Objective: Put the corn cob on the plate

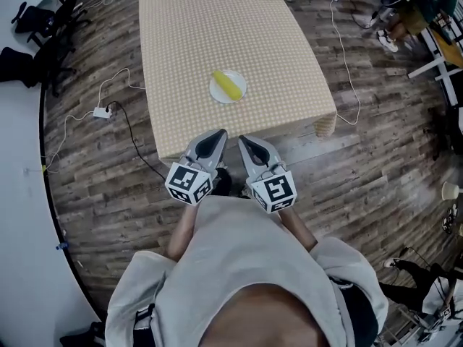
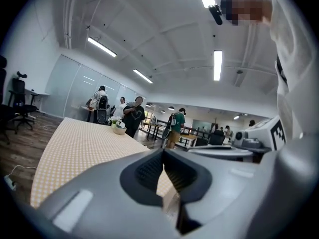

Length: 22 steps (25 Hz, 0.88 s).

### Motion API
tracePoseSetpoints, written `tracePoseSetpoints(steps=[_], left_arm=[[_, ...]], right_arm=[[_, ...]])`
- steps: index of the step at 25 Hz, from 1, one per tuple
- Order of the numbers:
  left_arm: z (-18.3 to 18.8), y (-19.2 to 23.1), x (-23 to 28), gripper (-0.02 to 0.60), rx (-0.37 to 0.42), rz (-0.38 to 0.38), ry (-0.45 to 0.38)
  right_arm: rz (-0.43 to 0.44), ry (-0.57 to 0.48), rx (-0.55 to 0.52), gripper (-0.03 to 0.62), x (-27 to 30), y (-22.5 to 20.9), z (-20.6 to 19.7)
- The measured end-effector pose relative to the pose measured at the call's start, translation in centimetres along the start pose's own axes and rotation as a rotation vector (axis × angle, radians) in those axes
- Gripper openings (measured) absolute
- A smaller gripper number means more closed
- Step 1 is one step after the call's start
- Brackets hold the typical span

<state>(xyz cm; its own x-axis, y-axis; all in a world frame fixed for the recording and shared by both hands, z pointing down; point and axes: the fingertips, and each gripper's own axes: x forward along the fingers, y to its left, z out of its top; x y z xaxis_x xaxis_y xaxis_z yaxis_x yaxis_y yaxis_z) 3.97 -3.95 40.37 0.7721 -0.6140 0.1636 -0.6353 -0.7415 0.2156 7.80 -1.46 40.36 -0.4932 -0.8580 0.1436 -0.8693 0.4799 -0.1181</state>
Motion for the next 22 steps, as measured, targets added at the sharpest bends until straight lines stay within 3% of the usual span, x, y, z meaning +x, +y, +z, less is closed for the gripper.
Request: tracePoseSetpoints(steps=[12,22], left_arm=[[-3.2,-4.7,-5.0,0.008,-0.006,0.051,-0.001],[-2.6,-5.8,-5.0,0.008,0.013,0.039,-0.023]], right_arm=[[0.043,-0.007,-0.012,-0.003,-4.8,3.2,-1.8],[0.054,-0.018,-0.029,-0.003,-5.0,3.4,-1.4]])
